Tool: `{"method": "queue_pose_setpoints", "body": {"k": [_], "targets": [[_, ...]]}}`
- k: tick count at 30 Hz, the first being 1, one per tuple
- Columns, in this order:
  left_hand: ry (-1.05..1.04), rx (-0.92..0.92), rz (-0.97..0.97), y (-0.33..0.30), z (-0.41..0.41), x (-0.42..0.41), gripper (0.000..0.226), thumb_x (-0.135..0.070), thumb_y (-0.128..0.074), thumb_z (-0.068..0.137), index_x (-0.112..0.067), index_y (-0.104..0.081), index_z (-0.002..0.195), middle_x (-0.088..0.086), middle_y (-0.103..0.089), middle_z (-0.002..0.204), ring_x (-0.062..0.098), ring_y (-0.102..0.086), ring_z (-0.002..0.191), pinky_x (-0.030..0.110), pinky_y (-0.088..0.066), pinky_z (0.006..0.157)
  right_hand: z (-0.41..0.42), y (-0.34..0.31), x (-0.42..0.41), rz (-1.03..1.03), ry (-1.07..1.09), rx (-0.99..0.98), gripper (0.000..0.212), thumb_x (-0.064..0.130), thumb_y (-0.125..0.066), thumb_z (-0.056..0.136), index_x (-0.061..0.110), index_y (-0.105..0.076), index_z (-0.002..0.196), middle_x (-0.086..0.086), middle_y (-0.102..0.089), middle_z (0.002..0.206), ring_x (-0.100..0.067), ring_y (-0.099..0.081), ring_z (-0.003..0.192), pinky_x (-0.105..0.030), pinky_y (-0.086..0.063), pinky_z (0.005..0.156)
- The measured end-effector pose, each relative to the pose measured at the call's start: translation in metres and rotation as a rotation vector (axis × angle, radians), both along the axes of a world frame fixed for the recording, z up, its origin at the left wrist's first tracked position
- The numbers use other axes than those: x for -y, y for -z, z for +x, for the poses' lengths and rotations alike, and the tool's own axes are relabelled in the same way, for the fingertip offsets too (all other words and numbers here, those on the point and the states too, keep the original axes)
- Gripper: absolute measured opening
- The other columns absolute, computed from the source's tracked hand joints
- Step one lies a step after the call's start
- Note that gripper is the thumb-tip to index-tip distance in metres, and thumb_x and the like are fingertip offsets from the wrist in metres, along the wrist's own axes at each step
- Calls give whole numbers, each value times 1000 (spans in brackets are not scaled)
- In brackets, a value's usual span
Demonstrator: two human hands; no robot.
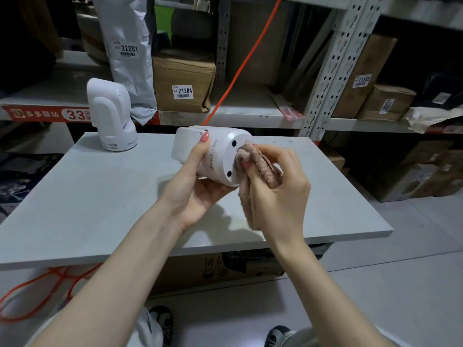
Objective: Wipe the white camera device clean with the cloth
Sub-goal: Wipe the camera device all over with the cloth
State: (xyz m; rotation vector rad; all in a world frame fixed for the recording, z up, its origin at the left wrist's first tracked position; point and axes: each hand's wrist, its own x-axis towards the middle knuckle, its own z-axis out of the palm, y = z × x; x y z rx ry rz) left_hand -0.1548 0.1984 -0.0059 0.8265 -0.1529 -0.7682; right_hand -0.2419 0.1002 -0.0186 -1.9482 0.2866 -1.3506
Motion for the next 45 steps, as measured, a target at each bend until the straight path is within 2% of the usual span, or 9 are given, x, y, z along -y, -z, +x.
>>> {"method": "queue_pose_setpoints", "body": {"k": [4, 10, 16, 21, 27, 35, 39, 42, 45], "targets": [[-75, 56, -9, 1, 0, -1, 33, -36, -64, 81, -10, -63, 103, 10, -71, 90, 20, -69, 80, 30, -59, 63, -1, 1, -7, 274, -162, -35, 12, 14, -71, 87, 14, -69, 99, 3, -70, 96, -10, -66, 93, -30, -53, 82], [-90, 156, 64, 2, 5, -6, 46, -39, -68, 69, -12, -65, 107, 13, -68, 103, 25, -65, 96, 39, -59, 81, 1, 9, -2, -283, 194, -129, 12, 20, -73, 83, 17, -70, 94, 3, -64, 88, -20, -61, 81, -29, -46, 60], [-95, 183, 54, 4, 2, -2, 36, -36, -67, 71, -15, -65, 101, 6, -72, 89, 20, -69, 87, 40, -59, 82, 2, -3, -7, 477, -97, -20, 8, 17, -76, 83, 22, -71, 87, 7, -72, 85, -9, -69, 85, -37, -57, 81], [-132, 108, 31, 3, 6, -6, 34, -36, -66, 77, -12, -65, 100, 9, -72, 88, 22, -69, 82, 36, -61, 74, 0, 2, -9, 95, -141, -74, 11, 11, -73, 83, 14, -72, 93, 0, -69, 91, -10, -65, 89, -23, -52, 76], [-83, 5, 42, 5, 3, -6, 75, -42, -72, 70, -3, -54, 132, 23, -61, 128, 34, -64, 112, 40, -60, 77, 2, 8, 5, -358, 171, -123, 13, 17, -74, 82, 17, -72, 95, 3, -65, 89, -19, -60, 82, -27, -44, 60], [-95, 8, -4, 7, 0, -1, 39, -37, -69, 71, -10, -63, 98, 9, -68, 86, 20, -69, 73, 31, -59, 59, 4, -8, -8, 418, -129, -31, 12, 13, -77, 82, 22, -72, 88, 8, -73, 83, -4, -69, 83, -25, -56, 78], [-144, 14, -24, 4, 5, -6, 44, -39, -66, 77, -7, -61, 108, 9, -71, 82, 22, -70, 77, 34, -60, 62, 3, -6, -6, 134, -172, -137, 12, 12, -77, 81, 18, -73, 91, 3, -72, 90, -9, -68, 88, -31, -56, 79], [-113, 34, 6, 5, 6, -8, 60, -40, -70, 69, -7, -58, 118, 13, -66, 99, 29, -66, 95, 42, -61, 75, 3, 1, 5, -243, -1, -172, 11, 19, -74, 80, 20, -73, 91, 4, -68, 87, -16, -65, 81, -39, -53, 63], [-75, 28, -9, 4, 4, -5, 48, -37, -70, 71, -9, -61, 109, 11, -67, 95, 30, -66, 96, 44, -59, 78, 3, 3, 7, -323, 178, -121, 11, 18, -77, 80, 20, -74, 90, 4, -68, 84, -18, -64, 77, -37, -50, 58]]}}
